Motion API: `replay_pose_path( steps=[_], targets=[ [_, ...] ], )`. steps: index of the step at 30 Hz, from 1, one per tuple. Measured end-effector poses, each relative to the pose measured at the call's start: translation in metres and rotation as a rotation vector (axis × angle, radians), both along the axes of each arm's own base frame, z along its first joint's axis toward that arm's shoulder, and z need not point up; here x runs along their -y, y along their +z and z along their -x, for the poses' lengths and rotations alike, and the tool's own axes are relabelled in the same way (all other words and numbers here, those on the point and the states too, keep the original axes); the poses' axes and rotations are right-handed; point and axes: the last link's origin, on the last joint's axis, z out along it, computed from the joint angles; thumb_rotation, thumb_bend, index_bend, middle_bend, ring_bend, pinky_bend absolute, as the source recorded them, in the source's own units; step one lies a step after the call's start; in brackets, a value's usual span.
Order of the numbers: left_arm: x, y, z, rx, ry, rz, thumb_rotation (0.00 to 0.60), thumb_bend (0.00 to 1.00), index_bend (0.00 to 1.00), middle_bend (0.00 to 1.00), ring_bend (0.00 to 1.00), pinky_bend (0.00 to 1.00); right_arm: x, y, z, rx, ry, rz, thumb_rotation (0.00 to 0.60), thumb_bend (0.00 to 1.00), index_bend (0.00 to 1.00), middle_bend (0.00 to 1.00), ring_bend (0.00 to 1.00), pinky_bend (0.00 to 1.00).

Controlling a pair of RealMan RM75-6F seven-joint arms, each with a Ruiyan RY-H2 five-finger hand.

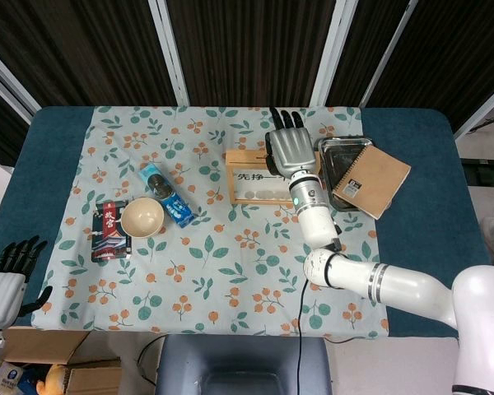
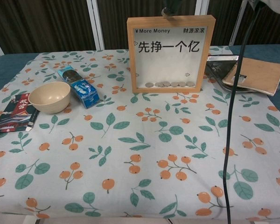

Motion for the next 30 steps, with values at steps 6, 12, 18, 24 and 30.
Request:
replay_pose_path(
  steps=[6,12,18,24,30],
  targets=[
    [0.0,0.0,0.001,0.0,0.002,0.0,0.6,0.32,0.0,0.0,0.0,0.0,0.002,-0.001,0.0,0.0,-0.002,0.006,0.6,0.62,0.76,0.13,0.0,0.0],
    [0.0,0.0,0.002,0.0,0.005,0.001,0.599,0.32,0.0,0.0,0.0,0.0,0.003,-0.003,0.001,-0.004,-0.006,0.002,0.6,0.62,0.75,0.13,0.0,0.0],
    [0.0,0.001,0.002,-0.002,0.006,0.0,0.598,0.32,0.0,0.0,0.0,0.0,0.004,-0.005,0.002,-0.003,-0.009,-0.005,0.6,0.62,0.66,0.13,0.0,0.0],
    [0.0,0.001,0.001,-0.002,0.006,0.001,0.6,0.32,0.0,0.0,0.0,0.0,0.004,-0.002,0.004,0.02,0.002,0.001,0.6,0.49,0.0,0.1,0.0,0.0],
    [-0.001,0.0,-0.002,-0.001,-0.005,0.001,0.599,0.32,0.0,0.0,0.0,0.0,-0.004,0.018,0.013,0.072,0.045,0.032,0.6,0.44,0.0,0.01,0.0,0.0]
  ],
)
